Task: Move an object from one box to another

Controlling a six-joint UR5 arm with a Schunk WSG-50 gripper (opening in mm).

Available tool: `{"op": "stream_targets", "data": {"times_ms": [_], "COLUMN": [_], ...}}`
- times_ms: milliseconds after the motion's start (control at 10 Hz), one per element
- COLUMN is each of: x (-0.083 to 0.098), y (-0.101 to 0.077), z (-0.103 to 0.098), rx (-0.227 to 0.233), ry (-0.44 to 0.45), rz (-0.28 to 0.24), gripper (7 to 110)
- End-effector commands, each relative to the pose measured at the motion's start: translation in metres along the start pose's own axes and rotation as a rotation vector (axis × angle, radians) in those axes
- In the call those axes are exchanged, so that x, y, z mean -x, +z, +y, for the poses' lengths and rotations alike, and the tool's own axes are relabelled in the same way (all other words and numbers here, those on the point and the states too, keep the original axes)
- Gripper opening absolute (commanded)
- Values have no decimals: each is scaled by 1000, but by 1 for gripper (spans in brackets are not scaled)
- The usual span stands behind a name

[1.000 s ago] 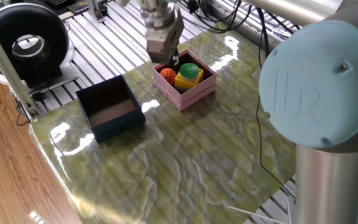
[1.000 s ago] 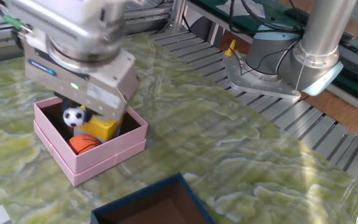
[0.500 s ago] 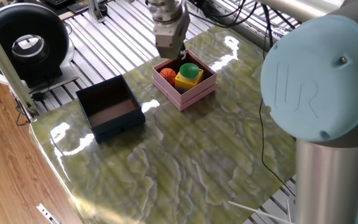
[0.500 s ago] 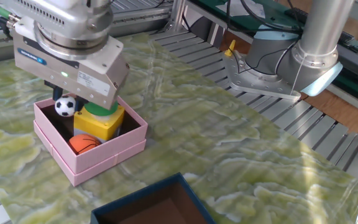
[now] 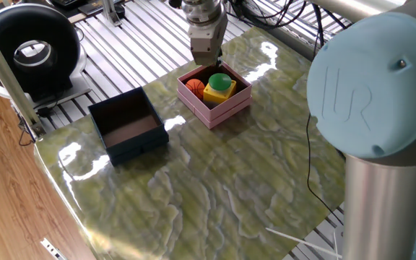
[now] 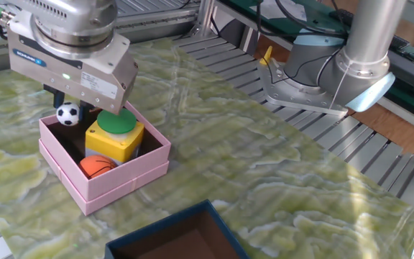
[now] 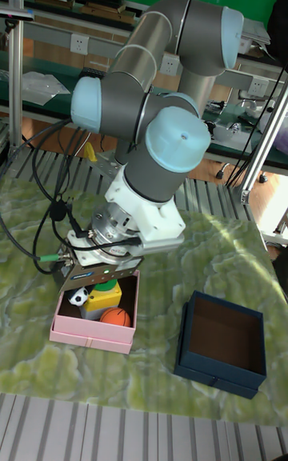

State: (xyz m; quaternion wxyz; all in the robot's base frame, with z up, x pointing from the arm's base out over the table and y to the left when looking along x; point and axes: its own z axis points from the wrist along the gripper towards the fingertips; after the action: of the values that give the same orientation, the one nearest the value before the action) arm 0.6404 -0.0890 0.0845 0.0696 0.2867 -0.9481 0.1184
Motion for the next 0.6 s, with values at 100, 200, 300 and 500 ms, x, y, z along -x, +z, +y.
{"op": "stream_targets", "data": {"times_ms": [100, 200, 300, 500], "x": [-2, -4, -5, -6], "y": [12, 13, 12, 12], "z": [6, 6, 6, 8], "rx": [40, 41, 44, 51], "ry": [-10, -13, -21, -27], "rz": [-15, -14, -10, -8], "gripper": [7, 7, 7, 22]}}
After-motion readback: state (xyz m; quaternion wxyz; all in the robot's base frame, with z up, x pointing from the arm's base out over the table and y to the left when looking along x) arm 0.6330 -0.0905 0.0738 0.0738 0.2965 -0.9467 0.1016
